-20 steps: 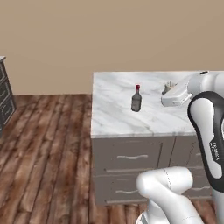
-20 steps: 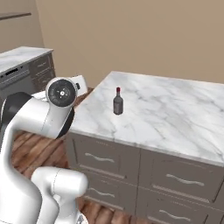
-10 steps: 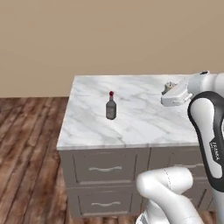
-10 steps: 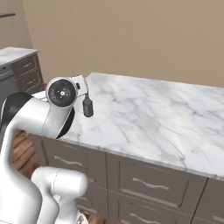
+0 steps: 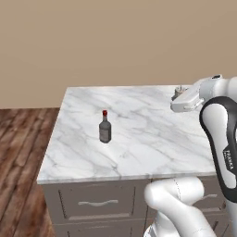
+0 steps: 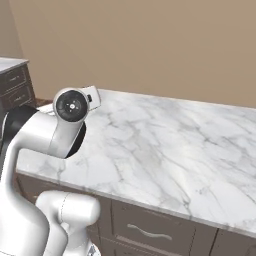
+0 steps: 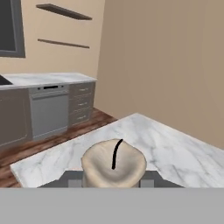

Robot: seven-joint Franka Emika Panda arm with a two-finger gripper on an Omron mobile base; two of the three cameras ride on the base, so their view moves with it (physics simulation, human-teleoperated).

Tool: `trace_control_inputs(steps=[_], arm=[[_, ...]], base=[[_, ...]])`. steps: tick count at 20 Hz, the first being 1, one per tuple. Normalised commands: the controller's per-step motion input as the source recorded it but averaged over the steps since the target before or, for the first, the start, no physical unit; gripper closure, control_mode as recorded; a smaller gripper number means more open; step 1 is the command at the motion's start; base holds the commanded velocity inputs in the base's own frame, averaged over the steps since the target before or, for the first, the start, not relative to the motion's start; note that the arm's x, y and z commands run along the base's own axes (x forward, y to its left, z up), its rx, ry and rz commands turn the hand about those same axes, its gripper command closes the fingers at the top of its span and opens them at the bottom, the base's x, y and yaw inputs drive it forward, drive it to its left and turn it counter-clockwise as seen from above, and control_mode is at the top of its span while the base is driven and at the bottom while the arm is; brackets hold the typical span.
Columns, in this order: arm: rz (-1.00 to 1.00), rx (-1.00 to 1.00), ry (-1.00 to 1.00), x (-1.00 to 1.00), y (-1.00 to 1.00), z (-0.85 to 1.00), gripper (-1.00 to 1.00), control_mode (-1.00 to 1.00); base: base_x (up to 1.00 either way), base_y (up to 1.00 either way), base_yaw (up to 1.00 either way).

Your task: Get the candle and the liquor from the cabinet and move them to the dining counter.

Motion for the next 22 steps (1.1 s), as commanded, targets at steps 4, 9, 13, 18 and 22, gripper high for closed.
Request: trace_control_inputs(steps=[4,9,13,18,22], arm=[[0.00,0.00,0.00,0.00,0.00,0.00,1.00,1.00],[0.00,0.00,0.00,0.00,0.00,0.00,1.00,1.00],[0.00,0.00,0.00,0.00,0.00,0.00,1.00,1.00],[0.00,0.00,0.00,0.00,0.00,0.00,1.00,1.00],[0.00,0.00,0.00,0.00,0.00,0.00,1.00,1.00]], base=[[0.62,-0.29,-0.08],[0.48,-0.18,-0.07],[0.43,-0.02,-0.05],[0.16,-0.02,0.00],[0.00,0.00,0.00]])
